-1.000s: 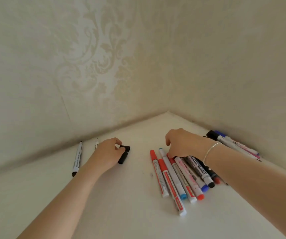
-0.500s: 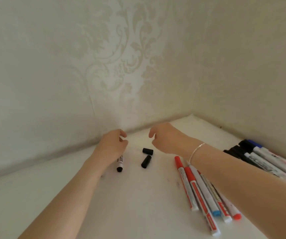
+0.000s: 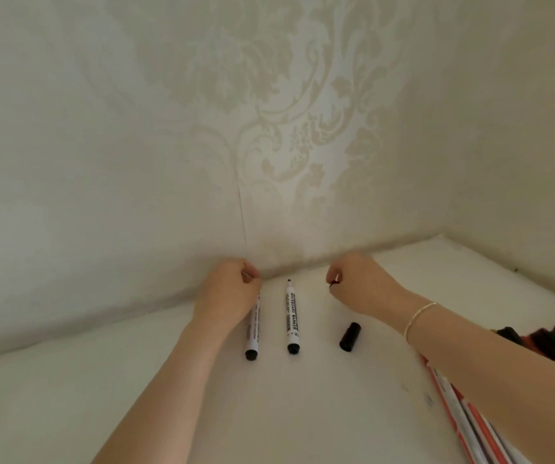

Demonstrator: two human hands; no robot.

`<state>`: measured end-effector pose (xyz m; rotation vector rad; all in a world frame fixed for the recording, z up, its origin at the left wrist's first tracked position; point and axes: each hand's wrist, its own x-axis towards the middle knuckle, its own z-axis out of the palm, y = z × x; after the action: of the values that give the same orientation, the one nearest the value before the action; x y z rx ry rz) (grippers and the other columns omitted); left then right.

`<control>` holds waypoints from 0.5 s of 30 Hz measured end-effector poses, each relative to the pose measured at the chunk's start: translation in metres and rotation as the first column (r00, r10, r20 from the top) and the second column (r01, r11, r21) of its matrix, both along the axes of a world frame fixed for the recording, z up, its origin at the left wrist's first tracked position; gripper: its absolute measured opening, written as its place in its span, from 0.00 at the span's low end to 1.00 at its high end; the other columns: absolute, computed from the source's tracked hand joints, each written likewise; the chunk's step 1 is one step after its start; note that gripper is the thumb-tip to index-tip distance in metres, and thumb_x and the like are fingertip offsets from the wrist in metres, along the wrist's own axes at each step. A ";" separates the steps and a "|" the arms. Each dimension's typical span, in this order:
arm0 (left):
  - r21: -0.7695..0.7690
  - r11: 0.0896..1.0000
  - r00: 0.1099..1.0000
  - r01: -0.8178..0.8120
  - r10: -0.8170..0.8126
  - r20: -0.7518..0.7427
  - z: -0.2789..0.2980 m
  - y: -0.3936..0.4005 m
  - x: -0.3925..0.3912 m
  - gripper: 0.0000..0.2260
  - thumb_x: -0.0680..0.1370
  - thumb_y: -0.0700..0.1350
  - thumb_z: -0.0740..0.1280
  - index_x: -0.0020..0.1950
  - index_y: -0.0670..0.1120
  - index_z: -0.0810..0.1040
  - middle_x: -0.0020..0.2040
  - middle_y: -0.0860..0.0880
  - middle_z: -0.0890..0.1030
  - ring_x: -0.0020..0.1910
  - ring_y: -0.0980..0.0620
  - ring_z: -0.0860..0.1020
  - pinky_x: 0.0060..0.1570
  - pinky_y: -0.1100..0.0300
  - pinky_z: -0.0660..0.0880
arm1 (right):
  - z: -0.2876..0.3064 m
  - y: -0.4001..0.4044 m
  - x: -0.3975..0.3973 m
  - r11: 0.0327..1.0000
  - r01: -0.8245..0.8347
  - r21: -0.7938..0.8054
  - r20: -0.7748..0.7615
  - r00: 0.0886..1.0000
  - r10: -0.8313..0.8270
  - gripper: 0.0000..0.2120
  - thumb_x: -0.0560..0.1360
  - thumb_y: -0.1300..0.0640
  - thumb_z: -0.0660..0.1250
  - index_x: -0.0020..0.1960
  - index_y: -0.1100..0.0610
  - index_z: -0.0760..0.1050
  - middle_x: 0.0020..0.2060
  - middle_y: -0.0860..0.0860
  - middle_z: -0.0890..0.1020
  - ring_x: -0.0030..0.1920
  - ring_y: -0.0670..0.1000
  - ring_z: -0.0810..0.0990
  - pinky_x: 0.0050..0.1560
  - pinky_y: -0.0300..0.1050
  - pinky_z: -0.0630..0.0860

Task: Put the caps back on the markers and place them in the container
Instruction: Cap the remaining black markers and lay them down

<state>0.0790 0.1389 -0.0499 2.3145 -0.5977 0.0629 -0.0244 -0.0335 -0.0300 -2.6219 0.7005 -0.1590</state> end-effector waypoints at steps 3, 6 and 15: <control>0.068 0.996 0.999 -0.050 0.050 0.014 -0.005 0.004 0.004 0.02 0.76 0.47 0.67 0.43 0.51 0.76 0.39 0.56 0.76 0.44 0.51 0.77 0.45 0.57 0.75 | 0.002 0.003 0.010 0.921 0.009 0.390 0.253 0.960 -0.117 0.06 0.72 0.66 0.64 0.43 0.57 0.78 0.38 0.55 0.80 0.34 0.52 0.77 0.39 0.46 0.79; 0.146 0.984 0.995 -0.100 0.095 0.041 -0.005 0.007 0.001 0.07 0.77 0.52 0.65 0.42 0.51 0.74 0.38 0.55 0.76 0.41 0.51 0.76 0.40 0.58 0.70 | 0.008 0.010 0.015 0.742 -0.025 0.670 0.314 0.915 -0.253 0.10 0.73 0.69 0.64 0.37 0.59 0.78 0.38 0.57 0.78 0.38 0.55 0.78 0.43 0.49 0.81; 0.375 0.927 0.969 -0.011 -0.083 0.232 -0.001 -0.019 -0.029 0.19 0.74 0.65 0.62 0.49 0.50 0.76 0.49 0.53 0.77 0.51 0.49 0.77 0.47 0.57 0.71 | 0.010 0.012 0.018 0.457 -0.046 0.888 0.232 0.904 -0.360 0.07 0.75 0.67 0.65 0.52 0.64 0.77 0.43 0.58 0.80 0.41 0.56 0.81 0.45 0.49 0.82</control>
<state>0.0499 0.1199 -0.0506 2.6881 -0.8374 0.2379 -0.0068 -0.0218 -0.0203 -1.4250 0.6366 -0.2776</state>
